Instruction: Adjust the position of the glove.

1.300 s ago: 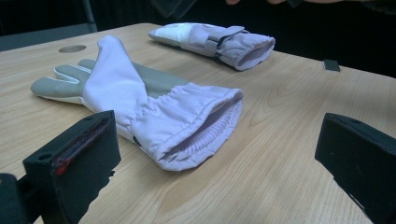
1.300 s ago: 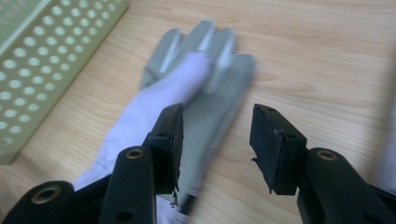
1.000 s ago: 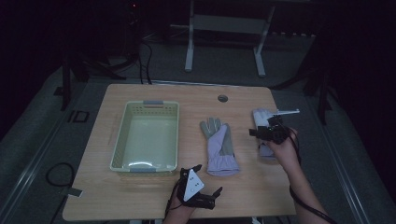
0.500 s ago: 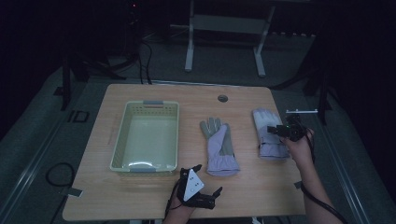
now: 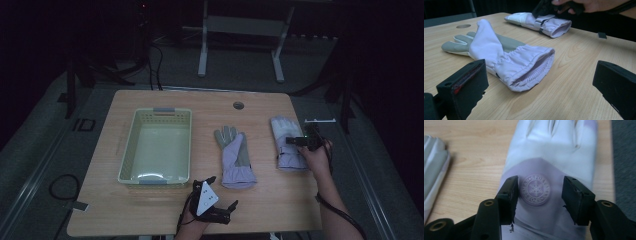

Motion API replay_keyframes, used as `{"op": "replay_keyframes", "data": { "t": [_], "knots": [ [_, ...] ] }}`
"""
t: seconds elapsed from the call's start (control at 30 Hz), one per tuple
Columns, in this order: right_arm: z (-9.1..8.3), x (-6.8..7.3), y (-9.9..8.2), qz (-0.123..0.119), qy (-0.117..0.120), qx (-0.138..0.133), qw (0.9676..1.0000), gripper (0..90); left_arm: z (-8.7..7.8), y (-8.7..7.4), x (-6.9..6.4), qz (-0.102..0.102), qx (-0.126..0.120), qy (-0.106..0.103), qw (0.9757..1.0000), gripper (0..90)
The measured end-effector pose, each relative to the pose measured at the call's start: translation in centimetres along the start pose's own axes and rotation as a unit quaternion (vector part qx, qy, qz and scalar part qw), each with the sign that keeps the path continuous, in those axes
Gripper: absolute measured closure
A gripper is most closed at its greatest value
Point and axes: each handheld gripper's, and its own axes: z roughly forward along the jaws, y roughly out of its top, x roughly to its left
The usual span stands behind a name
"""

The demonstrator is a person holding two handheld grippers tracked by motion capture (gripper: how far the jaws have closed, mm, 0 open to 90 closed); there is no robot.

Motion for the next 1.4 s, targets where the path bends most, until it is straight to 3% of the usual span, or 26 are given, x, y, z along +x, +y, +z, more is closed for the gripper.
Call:
{"op": "replay_keyframes", "data": {
  "t": [0.03, 0.17, 0.23, 0.37, 0.47, 0.6, 0.67, 0.93, 1.13, 1.2, 1.4],
  "knots": [
    [0.7, -0.1, -0.3, -0.011, -0.010, 0.010, 0.9998, 50.0, 0.0, 0.0, 0.0, 0.000, 0.000, 0.000, 1.0000, 0.2],
    [1.1, 0.0, -0.6, -0.027, -0.012, 0.004, 0.9995, 53.9, 0.0, 0.0, 0.0, 0.001, -0.001, 0.001, 1.0000, 0.2],
    [1.1, 0.3, -0.9, -0.037, -0.013, -0.003, 0.9992, 61.4, 0.0, 0.0, -0.1, 0.001, -0.001, 0.001, 1.0000, 0.2],
    [1.0, 0.4, -0.8, -0.021, -0.013, 0.005, 0.9997, 66.1, 0.0, 0.0, 0.0, 0.001, 0.000, 0.002, 1.0000, 0.2],
    [0.8, 0.7, -0.7, -0.034, -0.021, 0.004, 0.9992, 67.8, 0.0, 0.0, 0.0, 0.000, 0.000, 0.003, 1.0000, 0.2],
    [0.2, 0.6, -0.5, -0.018, -0.009, -0.002, 0.9998, 74.9, 0.0, 0.0, 0.0, 0.000, 0.001, 0.003, 1.0000, 0.2],
    [-0.5, 0.5, -0.3, -0.006, 0.000, -0.007, 1.0000, 76.6, 0.0, 0.0, 0.0, 0.000, 0.001, 0.003, 1.0000, 0.2],
    [-3.5, 1.1, 0.4, -0.015, 0.022, -0.025, 0.9993, 77.3, 0.0, 0.0, -0.1, 0.001, 0.001, 0.003, 1.0000, 0.2],
    [-6.4, 2.6, 1.1, -0.055, 0.036, -0.025, 0.9975, 77.6, 0.0, 0.0, -0.1, 0.002, 0.001, 0.003, 1.0000, 0.2],
    [-7.4, 2.9, 1.3, -0.058, 0.044, -0.027, 0.9970, 77.6, 0.0, 0.0, -0.1, 0.003, 0.001, 0.004, 1.0000, 0.2],
    [-10.6, 4.4, 0.5, -0.087, 0.072, -0.040, 0.9928, 77.5, 0.0, 0.0, -0.1, 0.004, 0.001, 0.004, 1.0000, 0.2]
  ]
}}
